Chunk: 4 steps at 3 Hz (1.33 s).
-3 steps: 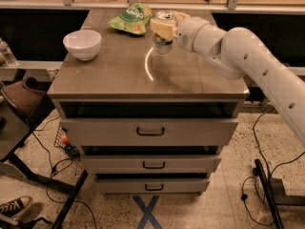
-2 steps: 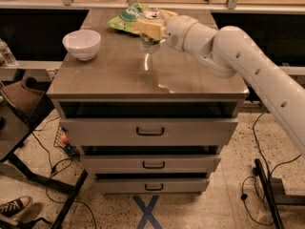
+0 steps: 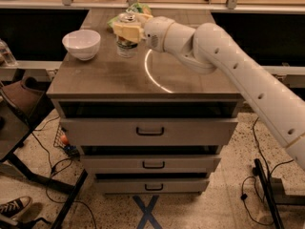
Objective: Move 7up can near white bowl
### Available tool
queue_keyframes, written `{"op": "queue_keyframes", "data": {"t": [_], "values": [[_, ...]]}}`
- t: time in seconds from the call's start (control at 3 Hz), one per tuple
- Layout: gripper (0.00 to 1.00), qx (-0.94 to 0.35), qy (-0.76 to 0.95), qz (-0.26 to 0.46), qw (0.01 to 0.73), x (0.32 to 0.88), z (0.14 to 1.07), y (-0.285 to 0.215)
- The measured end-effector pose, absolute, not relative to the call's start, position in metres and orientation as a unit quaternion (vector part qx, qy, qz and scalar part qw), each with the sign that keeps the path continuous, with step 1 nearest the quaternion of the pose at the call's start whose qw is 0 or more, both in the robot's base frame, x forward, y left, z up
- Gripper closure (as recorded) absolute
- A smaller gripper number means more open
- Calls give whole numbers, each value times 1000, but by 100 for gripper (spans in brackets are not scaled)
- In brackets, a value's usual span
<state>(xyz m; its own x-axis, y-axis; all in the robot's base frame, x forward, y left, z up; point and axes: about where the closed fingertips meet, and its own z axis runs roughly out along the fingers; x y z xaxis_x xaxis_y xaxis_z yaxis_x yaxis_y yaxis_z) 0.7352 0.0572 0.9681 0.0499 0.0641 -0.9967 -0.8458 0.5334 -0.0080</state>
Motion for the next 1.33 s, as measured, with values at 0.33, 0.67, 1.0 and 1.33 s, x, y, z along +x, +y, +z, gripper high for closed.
{"op": "queue_keyframes", "data": {"t": [0.33, 0.67, 1.0, 1.33], "values": [[100, -338, 590, 373, 632, 730, 953, 86], [100, -359, 579, 381, 625, 721, 944, 116], [82, -359, 579, 382, 624, 720, 944, 118], [51, -361, 577, 384, 623, 719, 945, 121]]}}
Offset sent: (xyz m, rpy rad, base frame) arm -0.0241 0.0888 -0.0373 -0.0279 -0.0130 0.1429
